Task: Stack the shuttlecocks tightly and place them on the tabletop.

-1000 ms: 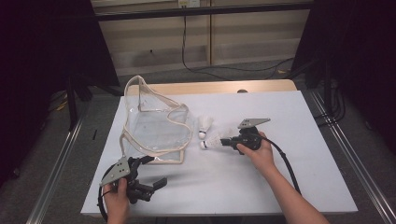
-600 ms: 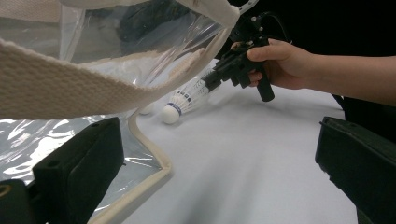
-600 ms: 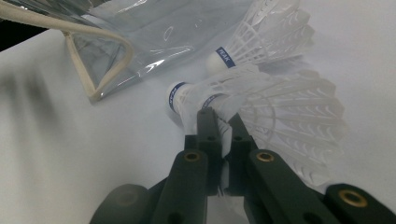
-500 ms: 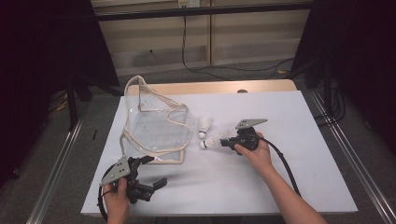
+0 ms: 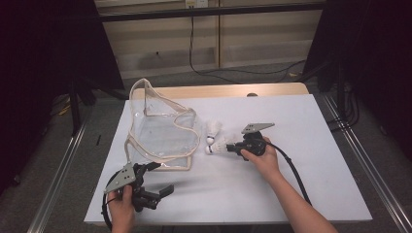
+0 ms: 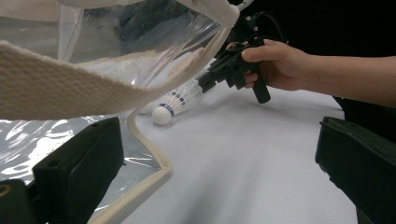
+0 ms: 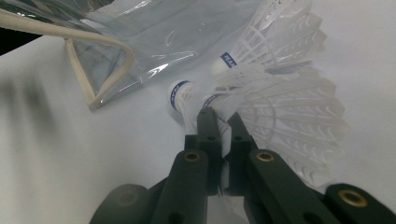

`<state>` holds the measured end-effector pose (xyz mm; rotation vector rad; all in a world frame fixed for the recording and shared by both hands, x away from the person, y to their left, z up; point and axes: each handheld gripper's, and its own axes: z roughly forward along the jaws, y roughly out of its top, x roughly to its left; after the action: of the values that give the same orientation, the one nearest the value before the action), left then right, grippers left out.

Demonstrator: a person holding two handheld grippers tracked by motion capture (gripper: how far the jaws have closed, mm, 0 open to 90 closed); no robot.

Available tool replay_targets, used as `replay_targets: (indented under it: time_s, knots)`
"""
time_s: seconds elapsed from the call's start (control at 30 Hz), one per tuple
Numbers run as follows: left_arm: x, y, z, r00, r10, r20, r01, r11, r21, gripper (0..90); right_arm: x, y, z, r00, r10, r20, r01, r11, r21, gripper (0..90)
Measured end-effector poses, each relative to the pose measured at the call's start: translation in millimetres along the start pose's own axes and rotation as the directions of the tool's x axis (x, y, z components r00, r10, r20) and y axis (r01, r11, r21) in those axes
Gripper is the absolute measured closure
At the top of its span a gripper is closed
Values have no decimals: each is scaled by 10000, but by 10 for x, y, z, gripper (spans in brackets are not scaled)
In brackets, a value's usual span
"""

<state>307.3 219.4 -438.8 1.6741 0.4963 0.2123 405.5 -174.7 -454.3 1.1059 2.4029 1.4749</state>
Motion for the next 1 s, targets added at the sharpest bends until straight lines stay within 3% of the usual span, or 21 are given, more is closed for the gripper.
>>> replay_targets:
  time_s: [0.73, 1.0]
  knots:
    - [3, -1, 1, 10000, 20, 0, -20, 10000, 20, 13, -25, -8, 72, 9995, 292, 86, -291, 9995, -95, 868]
    - [2, 0, 0, 10000, 14, 8, -14, 10000, 20, 13, -40, -10, 47, 9987, 304, 407, -308, 9995, 100, 731]
